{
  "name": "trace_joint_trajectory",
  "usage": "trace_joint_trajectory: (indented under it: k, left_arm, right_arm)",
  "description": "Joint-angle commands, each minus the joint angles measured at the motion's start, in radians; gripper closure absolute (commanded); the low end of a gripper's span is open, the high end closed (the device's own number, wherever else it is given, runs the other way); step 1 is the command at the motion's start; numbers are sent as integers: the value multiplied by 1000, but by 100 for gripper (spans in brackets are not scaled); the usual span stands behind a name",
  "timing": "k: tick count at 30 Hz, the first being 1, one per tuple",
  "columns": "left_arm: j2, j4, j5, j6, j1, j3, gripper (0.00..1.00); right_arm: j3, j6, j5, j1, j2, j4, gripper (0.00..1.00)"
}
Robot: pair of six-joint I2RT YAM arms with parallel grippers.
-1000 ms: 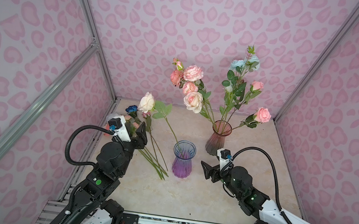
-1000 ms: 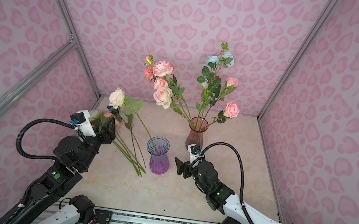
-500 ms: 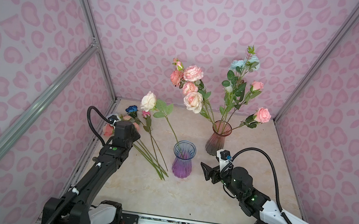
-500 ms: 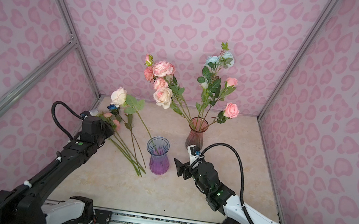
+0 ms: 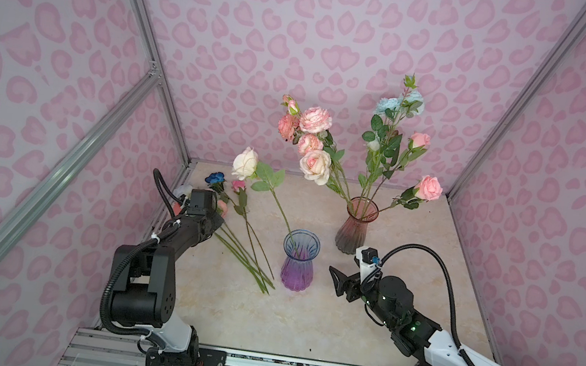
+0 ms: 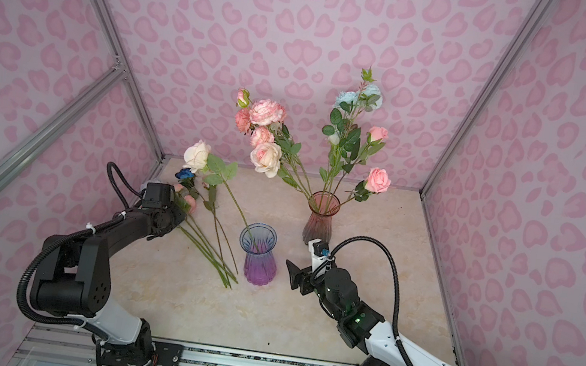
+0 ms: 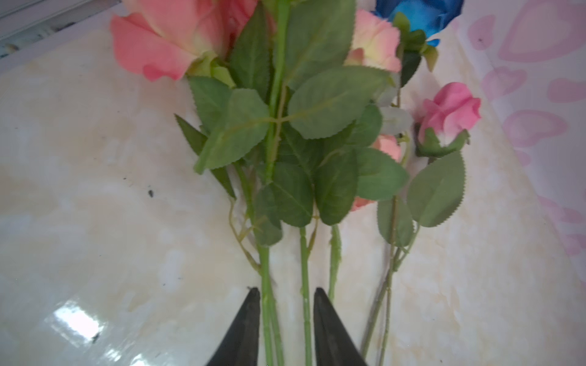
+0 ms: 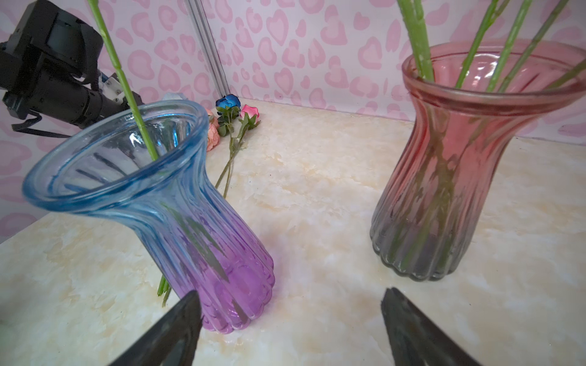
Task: Arrange flowers in a vase
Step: Pick up the flower from the flowers.
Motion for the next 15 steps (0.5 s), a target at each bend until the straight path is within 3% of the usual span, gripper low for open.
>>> trace_joint_trajectory:
  k: [1, 15]
  left_arm:
    - [20, 2, 5, 12, 15, 4, 73]
    - [110, 67, 60, 87, 16, 17, 66]
  right_arm:
    - [-10, -4, 17, 1, 5, 28, 10]
    - [-1, -18, 7, 1, 66, 55, 10]
